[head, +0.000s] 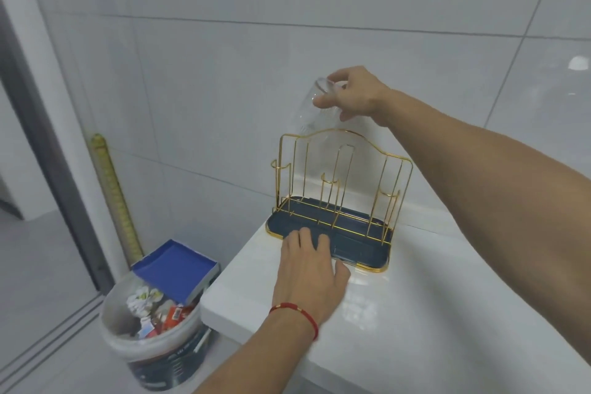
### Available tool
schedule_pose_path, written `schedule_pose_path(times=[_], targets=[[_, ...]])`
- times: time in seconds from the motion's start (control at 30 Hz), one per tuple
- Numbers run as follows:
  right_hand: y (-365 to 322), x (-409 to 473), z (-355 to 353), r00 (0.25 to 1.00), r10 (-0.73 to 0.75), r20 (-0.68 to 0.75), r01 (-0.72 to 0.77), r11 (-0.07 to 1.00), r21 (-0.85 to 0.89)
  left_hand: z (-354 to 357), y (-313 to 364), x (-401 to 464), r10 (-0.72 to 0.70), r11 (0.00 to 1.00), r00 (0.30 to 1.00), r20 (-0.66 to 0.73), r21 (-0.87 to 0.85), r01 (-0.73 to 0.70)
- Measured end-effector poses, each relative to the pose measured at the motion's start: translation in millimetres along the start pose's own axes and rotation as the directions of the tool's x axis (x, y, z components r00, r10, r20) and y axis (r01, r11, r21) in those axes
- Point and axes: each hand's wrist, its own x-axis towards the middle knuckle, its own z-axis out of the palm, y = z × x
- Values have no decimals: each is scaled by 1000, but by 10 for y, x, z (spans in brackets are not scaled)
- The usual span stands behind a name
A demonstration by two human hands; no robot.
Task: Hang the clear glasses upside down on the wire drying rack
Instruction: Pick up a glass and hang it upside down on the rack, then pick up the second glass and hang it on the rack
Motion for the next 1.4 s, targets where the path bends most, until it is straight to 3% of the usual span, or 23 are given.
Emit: schedule_pose_path(times=[0.13,0.3,0.63,0.77,0.87,0.93,1.03,1.13,1.3,1.4], targets=[[40,210,107,977,-22,211,38,997,-72,4,11,1,14,999,1000,16,47,-14],[91,340,218,877,-7,480,103,980,-173,17,13,3,19,996,1000,12,84,-20],[299,394,258,805,10,593,107,981,-162,28,5,6,25,999,1000,17,29,-25],[310,260,44,923,-65,379,68,998,5,27,2,15,31,999,999,5,15,-32],[366,-69,-153,992,-127,-23,129,964,233,9,8,3,41,999,998,-38,-22,-42],[463,-422,-281,942,-120,-313,211,938,274,-2,9,-14,46,997,995,-89,-58,-52],[733,-1099,-439,799,-203,-567,284,957,58,-26,26,-40,75,992,987,-142,-88,-88],[1143,-1935,-490,789,-265,-554,231,964,-133,-78,38,-73,125,981,981,-151,-129,-145],[1955,-3221,-393,914,-71,-400,-32,969,-246,-149,275,-198,179,936,959,-222,-262,-235],[2250,-3753,-458,900,48,-433,-169,955,-244,-107,886,-336,268,867,934,-235,-363,-340]])
